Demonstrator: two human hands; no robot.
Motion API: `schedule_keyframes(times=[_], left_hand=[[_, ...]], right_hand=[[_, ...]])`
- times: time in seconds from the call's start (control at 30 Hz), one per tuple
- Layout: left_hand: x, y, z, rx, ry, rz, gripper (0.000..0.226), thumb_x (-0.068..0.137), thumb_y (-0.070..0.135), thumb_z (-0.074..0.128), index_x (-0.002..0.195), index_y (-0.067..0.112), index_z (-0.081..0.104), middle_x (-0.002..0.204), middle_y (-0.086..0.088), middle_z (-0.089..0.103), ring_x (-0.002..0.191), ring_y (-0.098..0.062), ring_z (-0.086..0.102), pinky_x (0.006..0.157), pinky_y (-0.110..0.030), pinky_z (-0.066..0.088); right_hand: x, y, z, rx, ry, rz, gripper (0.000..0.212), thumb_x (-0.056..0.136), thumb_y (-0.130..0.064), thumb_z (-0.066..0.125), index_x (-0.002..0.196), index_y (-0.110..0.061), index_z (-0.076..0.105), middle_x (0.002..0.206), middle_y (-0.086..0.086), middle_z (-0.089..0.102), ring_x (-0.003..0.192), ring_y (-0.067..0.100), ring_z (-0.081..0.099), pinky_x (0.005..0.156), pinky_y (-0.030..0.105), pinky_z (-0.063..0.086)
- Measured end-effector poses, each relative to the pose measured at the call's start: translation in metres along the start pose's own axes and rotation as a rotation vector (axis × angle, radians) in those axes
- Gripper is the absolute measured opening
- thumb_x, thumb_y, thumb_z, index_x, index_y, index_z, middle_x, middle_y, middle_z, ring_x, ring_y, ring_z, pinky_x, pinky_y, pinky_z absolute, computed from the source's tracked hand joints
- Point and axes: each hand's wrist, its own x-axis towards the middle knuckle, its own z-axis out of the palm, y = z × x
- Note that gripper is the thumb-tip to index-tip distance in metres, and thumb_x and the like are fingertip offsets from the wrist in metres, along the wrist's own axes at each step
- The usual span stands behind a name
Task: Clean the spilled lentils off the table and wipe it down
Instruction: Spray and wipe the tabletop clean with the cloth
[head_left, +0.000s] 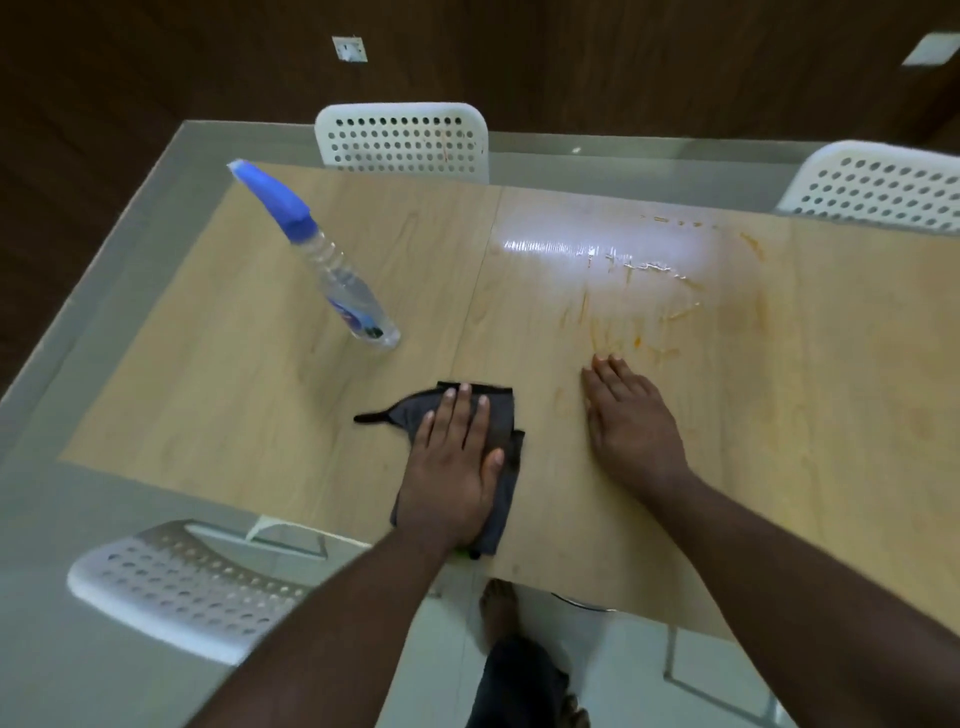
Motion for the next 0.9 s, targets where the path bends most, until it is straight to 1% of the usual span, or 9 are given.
schedule_keyframes(times=[0.1, 0.23, 0.3, 0.33, 0.37, 0.43, 0.53, 0.7, 0.9], left_hand=[[0.052, -0.001, -0.005, 0.013, 0.022, 0.019, 0.072, 0.107, 0.05, 0.012, 0.169, 0.013, 0.013, 0.176, -0.012, 0.006, 0.163, -0.027, 0.005, 0.131, -0.047, 0.011], [0.117, 0.004, -0.03, -0.017, 0.045, -0.097, 0.072, 0.107, 0.049, 0.012, 0.169, 0.012, 0.012, 0.176, -0.014, 0.008, 0.163, -0.028, 0.006, 0.131, -0.046, 0.009], [0.095, 0.011, -0.019, 0.006, 0.082, -0.077, 0.071, 0.108, 0.049, 0.014, 0.169, 0.012, 0.01, 0.176, -0.014, 0.005, 0.163, -0.028, 0.004, 0.131, -0.048, 0.01], [0.021, 0.027, -0.019, 0.003, 0.054, -0.058, 0.07, 0.109, 0.048, 0.017, 0.169, 0.012, 0.009, 0.176, -0.014, 0.004, 0.163, -0.028, 0.003, 0.131, -0.049, 0.011], [-0.007, 0.028, -0.01, 0.011, 0.049, 0.001, 0.07, 0.11, 0.047, 0.019, 0.169, 0.013, 0.008, 0.176, -0.013, 0.002, 0.163, -0.027, 0.001, 0.131, -0.049, 0.01], [-0.066, 0.027, 0.011, -0.021, 0.04, -0.034, 0.069, 0.111, 0.046, 0.023, 0.169, 0.014, 0.006, 0.177, -0.011, -0.002, 0.163, -0.025, -0.003, 0.131, -0.048, 0.01], [-0.08, 0.022, 0.017, -0.014, 0.005, -0.032, 0.069, 0.11, 0.046, 0.022, 0.169, 0.015, 0.005, 0.177, -0.009, -0.005, 0.163, -0.024, -0.005, 0.131, -0.049, 0.012], [-0.009, 0.019, 0.009, -0.007, 0.024, -0.036, 0.07, 0.109, 0.049, 0.015, 0.169, 0.014, 0.007, 0.177, -0.012, 0.0, 0.163, -0.026, -0.001, 0.131, -0.049, 0.01], [0.095, 0.05, 0.006, 0.01, 0.052, -0.071, 0.068, 0.11, 0.047, 0.016, 0.169, 0.013, 0.007, 0.176, -0.014, 0.003, 0.163, -0.027, 0.001, 0.132, -0.047, 0.007]], right_hand=[[-0.009, 0.006, 0.01, 0.042, 0.078, -0.008, 0.061, 0.108, -0.041, 0.021, 0.163, -0.019, 0.036, 0.171, 0.002, 0.03, 0.161, 0.018, 0.018, 0.13, 0.041, 0.018], [0.021, 0.004, -0.005, 0.082, 0.146, -0.037, 0.059, 0.109, -0.042, 0.026, 0.161, -0.02, 0.04, 0.169, 0.0, 0.033, 0.159, 0.018, 0.023, 0.129, 0.042, 0.021], [0.033, 0.006, -0.006, 0.085, 0.199, -0.029, 0.057, 0.108, -0.039, 0.03, 0.158, -0.018, 0.046, 0.167, 0.004, 0.039, 0.158, 0.021, 0.028, 0.128, 0.042, 0.023], [-0.012, -0.001, -0.001, 0.096, 0.198, -0.049, 0.057, 0.107, -0.038, 0.031, 0.157, -0.017, 0.048, 0.166, 0.005, 0.04, 0.157, 0.022, 0.029, 0.127, 0.042, 0.024], [-0.012, 0.001, 0.002, 0.085, 0.177, -0.065, 0.056, 0.107, -0.038, 0.032, 0.157, -0.016, 0.048, 0.166, 0.006, 0.041, 0.157, 0.022, 0.03, 0.127, 0.041, 0.024], [-0.017, 0.001, 0.012, 0.096, 0.153, -0.011, 0.057, 0.108, -0.038, 0.031, 0.157, -0.016, 0.048, 0.166, 0.006, 0.041, 0.157, 0.022, 0.03, 0.128, 0.042, 0.024], [-0.012, 0.0, 0.013, 0.107, 0.153, 0.007, 0.056, 0.109, -0.037, 0.03, 0.159, -0.016, 0.045, 0.167, 0.005, 0.038, 0.158, 0.022, 0.027, 0.129, 0.042, 0.022], [-0.011, 0.0, 0.017, 0.094, 0.166, -0.009, 0.054, 0.111, -0.035, 0.032, 0.161, -0.016, 0.041, 0.169, 0.004, 0.034, 0.16, 0.02, 0.023, 0.13, 0.041, 0.019], [-0.003, 0.012, 0.032, 0.097, 0.196, -0.033, 0.055, 0.109, -0.037, 0.031, 0.16, -0.018, 0.043, 0.168, 0.003, 0.035, 0.159, 0.018, 0.024, 0.129, 0.04, 0.02]])
